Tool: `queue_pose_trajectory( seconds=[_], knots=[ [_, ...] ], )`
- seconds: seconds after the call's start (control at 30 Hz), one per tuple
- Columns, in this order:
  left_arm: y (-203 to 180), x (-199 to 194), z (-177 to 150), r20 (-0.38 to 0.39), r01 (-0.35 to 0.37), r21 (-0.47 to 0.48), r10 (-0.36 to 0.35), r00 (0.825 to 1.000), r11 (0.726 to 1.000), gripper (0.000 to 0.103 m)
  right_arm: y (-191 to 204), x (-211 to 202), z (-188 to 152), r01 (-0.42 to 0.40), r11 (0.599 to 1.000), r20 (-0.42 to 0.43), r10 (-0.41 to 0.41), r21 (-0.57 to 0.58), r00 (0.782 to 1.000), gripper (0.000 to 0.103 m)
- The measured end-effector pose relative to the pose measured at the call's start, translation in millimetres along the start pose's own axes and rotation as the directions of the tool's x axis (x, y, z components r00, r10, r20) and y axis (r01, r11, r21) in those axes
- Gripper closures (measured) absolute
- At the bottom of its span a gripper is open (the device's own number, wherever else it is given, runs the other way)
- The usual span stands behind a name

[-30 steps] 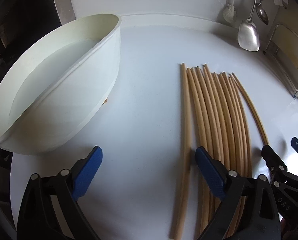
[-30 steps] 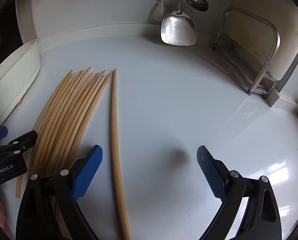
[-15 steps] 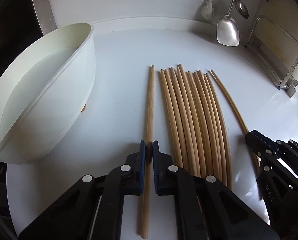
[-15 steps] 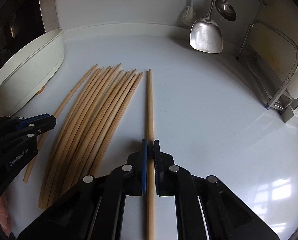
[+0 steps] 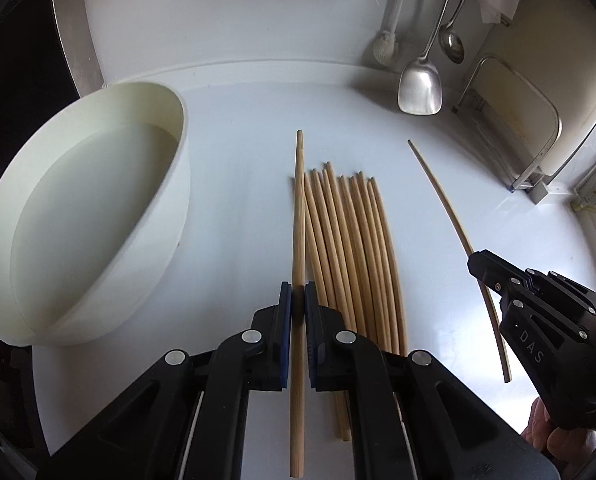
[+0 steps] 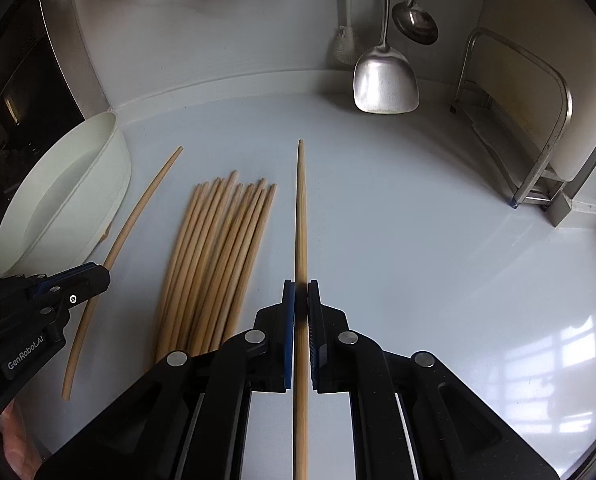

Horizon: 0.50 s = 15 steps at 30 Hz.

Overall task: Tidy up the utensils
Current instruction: 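Lift the chopsticks and carry them over the white basin with both grippers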

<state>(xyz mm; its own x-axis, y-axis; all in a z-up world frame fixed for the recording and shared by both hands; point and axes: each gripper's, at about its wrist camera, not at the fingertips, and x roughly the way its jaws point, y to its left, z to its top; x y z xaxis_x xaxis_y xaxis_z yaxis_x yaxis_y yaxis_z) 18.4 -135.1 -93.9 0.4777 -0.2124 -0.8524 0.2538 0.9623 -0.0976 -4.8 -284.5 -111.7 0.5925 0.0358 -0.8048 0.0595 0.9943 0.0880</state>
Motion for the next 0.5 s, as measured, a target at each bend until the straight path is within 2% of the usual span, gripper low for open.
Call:
queue_pose_trajectory(
  seconds=[0.13,0.23,0.5],
  knots=[
    [12,-32,19,0.036,0.035,0.008,-0.035,0.999,0.999,0.096,16,-27,19,-0.026,0.999,0.026,0.026,0.026,0.999,0.097],
    [35,-51,33,0.046,0.043,-0.008,-0.042,0.998,0.999,0.096,44,-39,33,-0.056,0.998,0.039,0.055,0.014,0.998,0.097],
    [144,-70,49,0.057,-0.080,-0.089,0.085,0.995,0.993,0.096,146,-35,72,-0.160,0.986,0.052,0.163,-0.049,0.985,0.097]
  ],
)
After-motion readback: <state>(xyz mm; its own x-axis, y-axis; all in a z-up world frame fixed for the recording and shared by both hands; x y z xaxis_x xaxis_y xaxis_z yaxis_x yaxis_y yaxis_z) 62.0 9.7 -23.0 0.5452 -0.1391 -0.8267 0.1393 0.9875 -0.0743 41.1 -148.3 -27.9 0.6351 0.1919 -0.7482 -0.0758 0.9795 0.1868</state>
